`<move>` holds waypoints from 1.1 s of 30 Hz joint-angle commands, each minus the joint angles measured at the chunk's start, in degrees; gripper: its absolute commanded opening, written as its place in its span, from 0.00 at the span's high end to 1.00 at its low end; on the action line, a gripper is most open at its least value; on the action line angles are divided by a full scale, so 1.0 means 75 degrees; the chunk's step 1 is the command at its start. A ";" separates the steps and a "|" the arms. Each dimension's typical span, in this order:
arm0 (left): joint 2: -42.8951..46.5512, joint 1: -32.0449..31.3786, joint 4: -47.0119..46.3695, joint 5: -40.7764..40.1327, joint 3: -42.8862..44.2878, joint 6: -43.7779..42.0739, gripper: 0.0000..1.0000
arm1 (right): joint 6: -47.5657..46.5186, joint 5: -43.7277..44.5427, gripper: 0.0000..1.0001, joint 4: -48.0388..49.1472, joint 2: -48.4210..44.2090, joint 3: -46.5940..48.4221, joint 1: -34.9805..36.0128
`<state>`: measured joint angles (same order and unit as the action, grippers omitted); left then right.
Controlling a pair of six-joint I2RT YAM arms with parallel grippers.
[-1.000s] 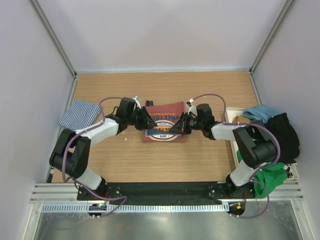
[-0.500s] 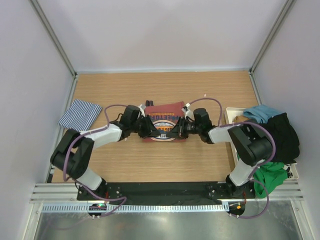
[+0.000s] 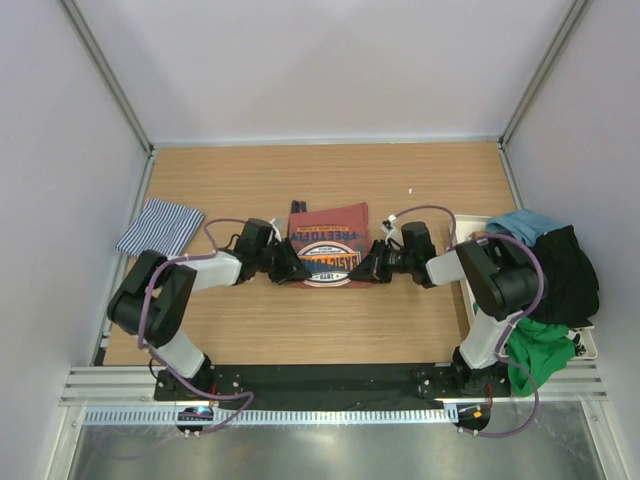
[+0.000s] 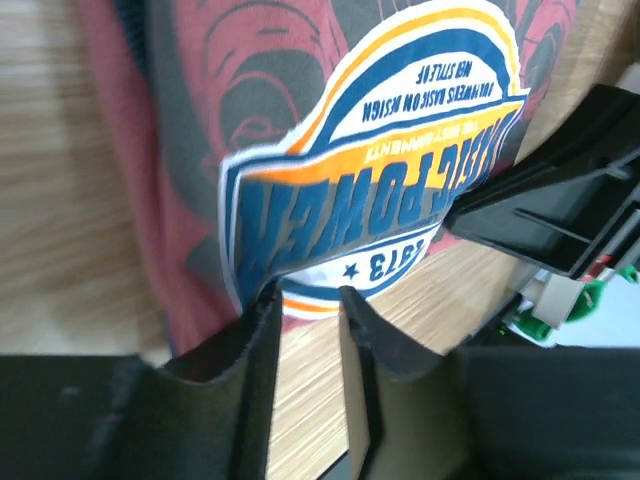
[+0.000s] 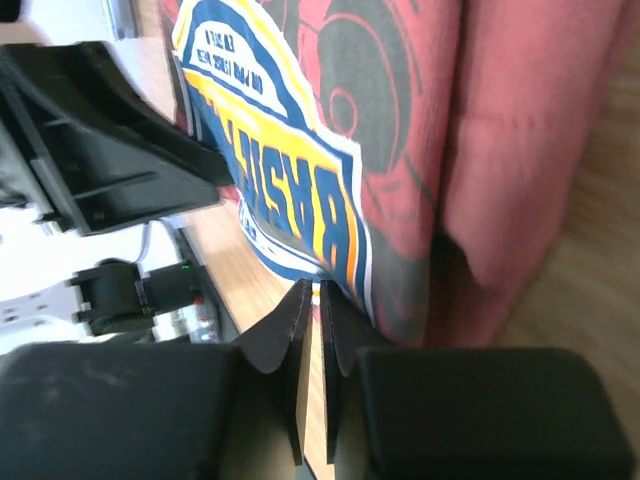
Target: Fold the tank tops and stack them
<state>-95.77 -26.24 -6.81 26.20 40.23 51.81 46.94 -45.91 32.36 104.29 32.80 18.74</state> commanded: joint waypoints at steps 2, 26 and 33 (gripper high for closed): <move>0.1457 0.0042 0.0882 -0.0820 -0.0067 -0.0650 0.65 | -0.1311 0.1278 0.84 -0.1897 -0.1528 0.0313 -0.0097; 0.0230 0.0507 0.3803 -0.4419 0.2956 -0.1459 0.21 | -0.2403 0.5114 0.37 -0.5522 -0.3511 0.1686 -0.0085; -0.0566 0.1634 0.5781 -0.6855 0.4559 -0.1400 0.32 | -0.2239 0.4774 0.37 -0.5041 -0.3370 0.1604 -0.0097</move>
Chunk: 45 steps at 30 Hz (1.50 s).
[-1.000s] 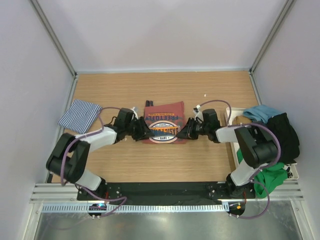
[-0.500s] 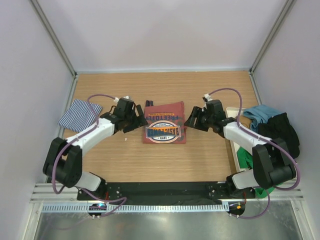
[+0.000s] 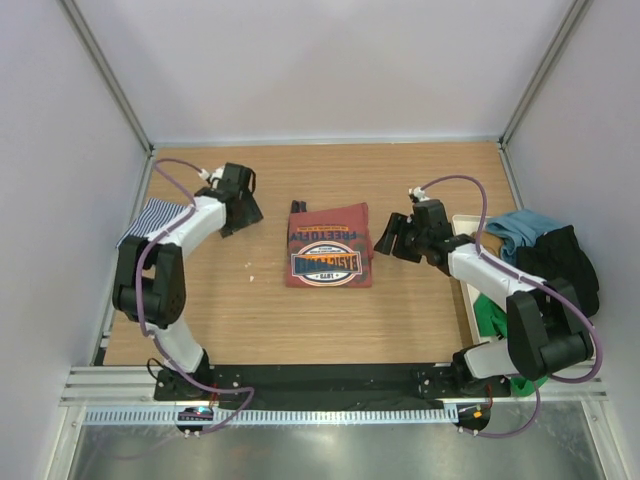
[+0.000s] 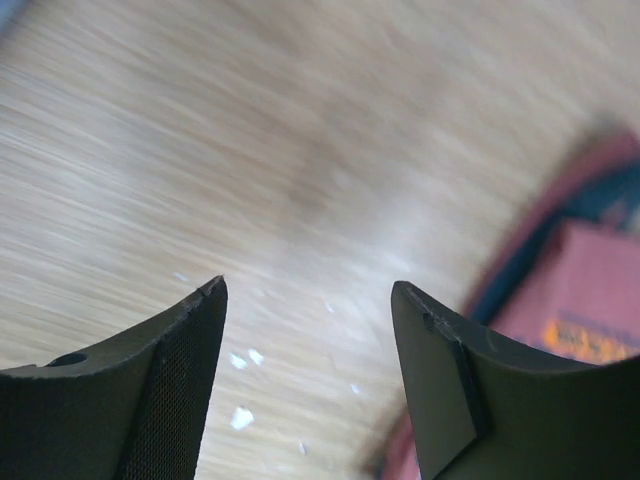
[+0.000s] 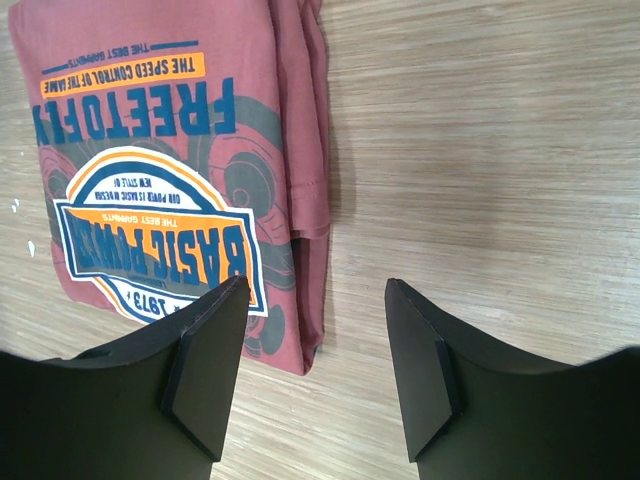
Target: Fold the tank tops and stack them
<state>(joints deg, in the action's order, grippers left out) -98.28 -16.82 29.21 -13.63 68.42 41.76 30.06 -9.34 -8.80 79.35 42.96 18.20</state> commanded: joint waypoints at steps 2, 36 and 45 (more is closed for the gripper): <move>-0.0616 0.0659 0.1225 -0.2001 0.1361 -0.0188 0.31 | 0.0023 -0.0207 0.38 0.0481 0.0060 0.0272 -0.0012; -0.3069 0.2149 0.1837 -0.0914 0.2961 -0.0810 1.00 | 0.0164 -0.1215 0.38 0.0962 -0.0093 -0.0138 0.0128; -0.0528 0.0569 0.1144 -0.0913 0.0055 -0.0506 1.00 | -0.0130 -0.0676 0.38 0.0318 0.0622 0.0844 0.1286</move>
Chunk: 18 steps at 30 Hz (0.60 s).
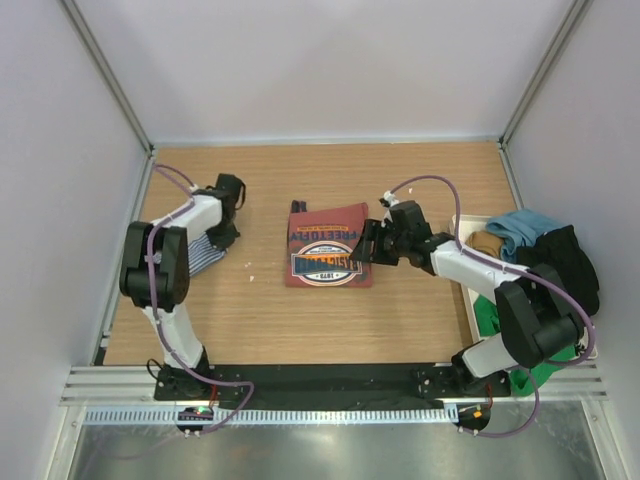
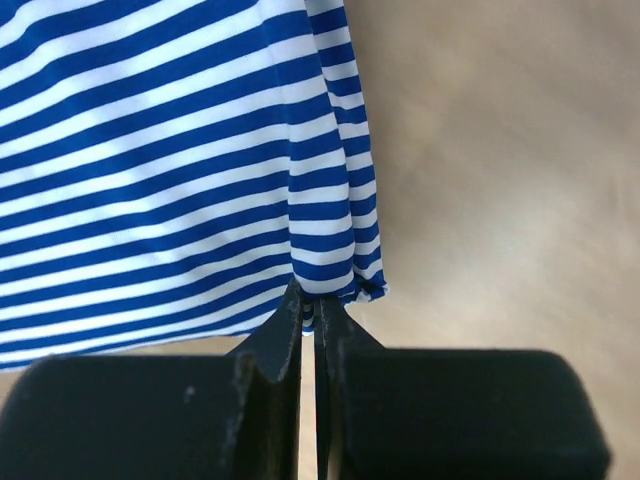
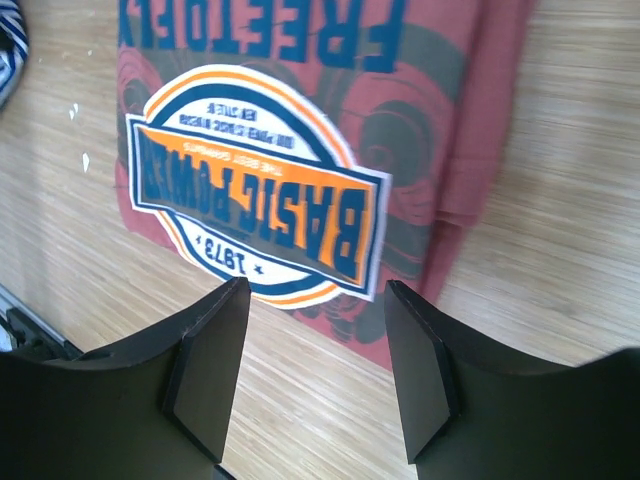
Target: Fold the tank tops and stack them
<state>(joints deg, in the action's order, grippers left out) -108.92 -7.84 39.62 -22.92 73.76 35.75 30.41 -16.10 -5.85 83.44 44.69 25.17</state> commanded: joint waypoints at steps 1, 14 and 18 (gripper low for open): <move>0.1382 -0.1153 -0.0255 0.0209 -0.1157 0.0493 1.00 | -0.0165 0.0236 0.38 -0.0111 0.0148 0.0732 0.0463; 0.4877 -0.4170 0.0025 0.0326 -0.3869 0.2558 0.00 | 0.0527 0.0049 0.39 0.0088 0.1026 0.1541 0.1377; 0.5766 -0.3728 0.0577 -0.0144 -0.3612 0.2337 0.00 | 0.0784 0.0002 0.39 0.0111 0.1460 0.2044 0.1799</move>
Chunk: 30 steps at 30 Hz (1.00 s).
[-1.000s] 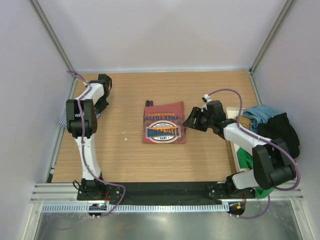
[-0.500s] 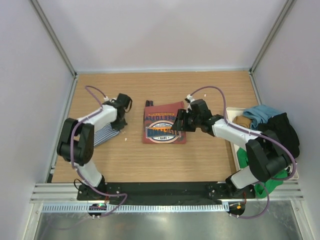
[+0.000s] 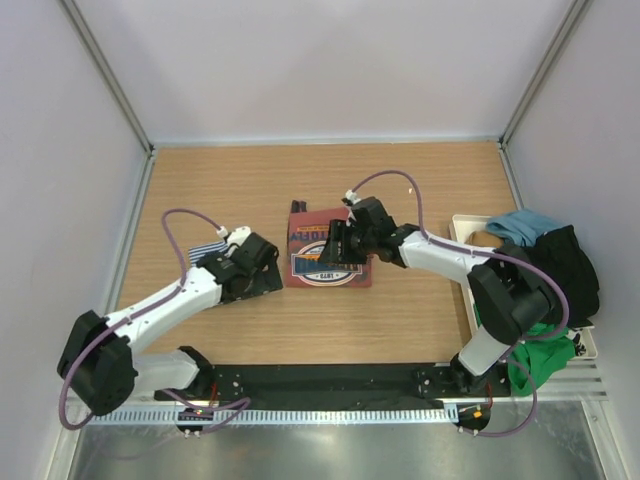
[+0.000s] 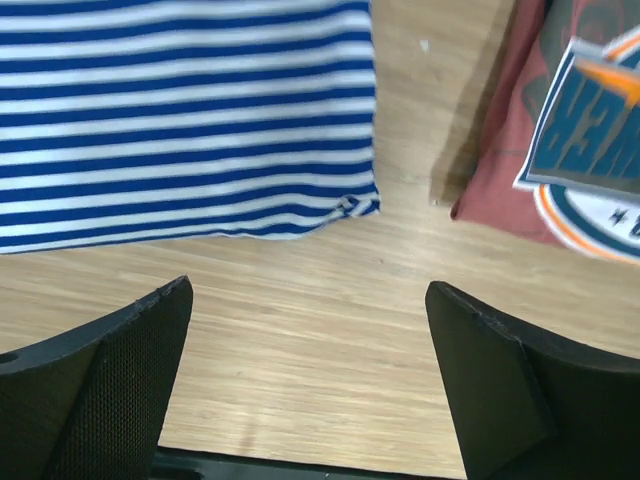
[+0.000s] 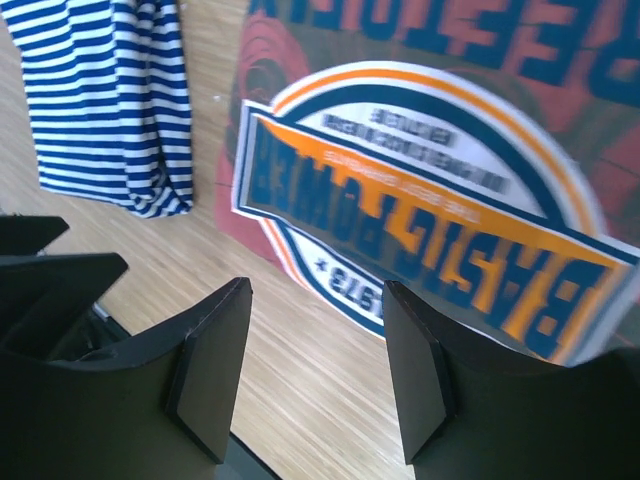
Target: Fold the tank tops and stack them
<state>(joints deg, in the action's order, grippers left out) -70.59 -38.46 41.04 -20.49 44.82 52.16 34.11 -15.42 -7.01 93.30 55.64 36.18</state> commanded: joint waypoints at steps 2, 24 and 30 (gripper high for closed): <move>0.1031 0.0976 0.0225 -0.0094 0.0154 -0.0063 0.00 | 0.0386 -0.0065 0.40 0.0289 0.0485 0.0970 0.0681; 0.3001 0.6405 -0.0186 0.3857 -0.0597 -0.0803 0.01 | 0.1300 0.1329 0.35 -0.0308 0.4411 0.4839 0.2312; 0.2861 0.6405 -0.0432 0.4033 -0.0784 -0.0721 0.00 | 0.1370 0.1014 0.58 -0.0286 0.4576 0.4711 0.2464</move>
<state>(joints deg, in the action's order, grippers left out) -49.01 9.15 40.01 7.31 39.75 47.42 43.92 -7.68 -8.75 127.13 90.78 53.34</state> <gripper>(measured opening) 0.995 0.465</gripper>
